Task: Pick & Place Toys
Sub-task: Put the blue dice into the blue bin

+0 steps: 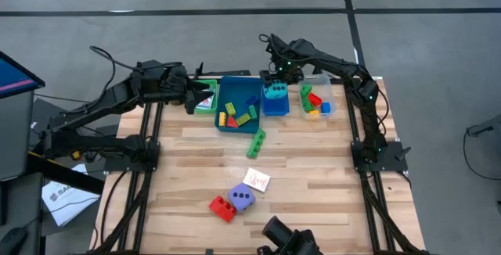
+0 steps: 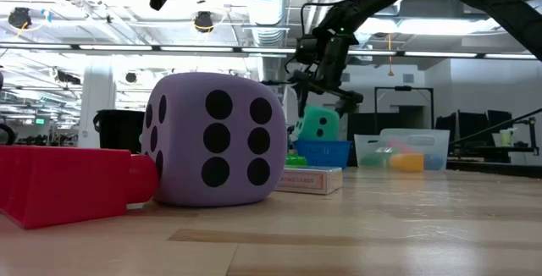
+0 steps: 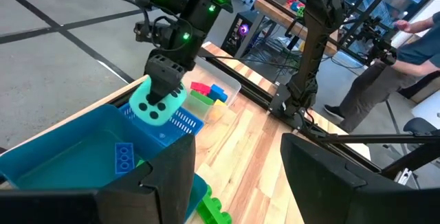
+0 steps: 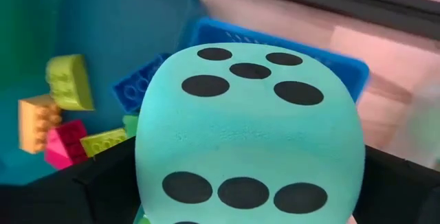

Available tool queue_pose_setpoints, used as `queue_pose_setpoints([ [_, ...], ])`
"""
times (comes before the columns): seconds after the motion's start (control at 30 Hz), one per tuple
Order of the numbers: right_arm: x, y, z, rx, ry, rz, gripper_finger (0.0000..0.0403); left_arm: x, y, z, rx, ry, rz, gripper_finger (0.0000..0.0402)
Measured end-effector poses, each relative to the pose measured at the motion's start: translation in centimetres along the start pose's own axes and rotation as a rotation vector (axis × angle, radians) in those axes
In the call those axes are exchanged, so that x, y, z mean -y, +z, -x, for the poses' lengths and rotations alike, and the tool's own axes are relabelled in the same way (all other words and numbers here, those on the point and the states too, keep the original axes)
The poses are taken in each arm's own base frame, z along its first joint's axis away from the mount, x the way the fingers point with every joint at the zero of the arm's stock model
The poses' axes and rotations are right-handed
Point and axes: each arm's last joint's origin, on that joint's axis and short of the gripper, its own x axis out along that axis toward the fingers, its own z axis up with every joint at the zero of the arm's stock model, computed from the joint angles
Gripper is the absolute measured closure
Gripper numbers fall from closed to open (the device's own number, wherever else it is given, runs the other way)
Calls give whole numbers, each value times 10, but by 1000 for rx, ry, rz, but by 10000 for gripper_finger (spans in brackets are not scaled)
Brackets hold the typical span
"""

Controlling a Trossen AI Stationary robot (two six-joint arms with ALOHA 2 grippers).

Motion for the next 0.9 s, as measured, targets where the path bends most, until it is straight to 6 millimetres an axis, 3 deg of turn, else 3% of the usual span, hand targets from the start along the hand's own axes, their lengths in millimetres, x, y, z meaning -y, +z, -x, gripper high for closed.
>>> queue_pose_setpoints([
  [0.9, -8, 2, -1, 70, 3, 39, 3, 0, -1, 0, -10, 4, 1, 193],
])
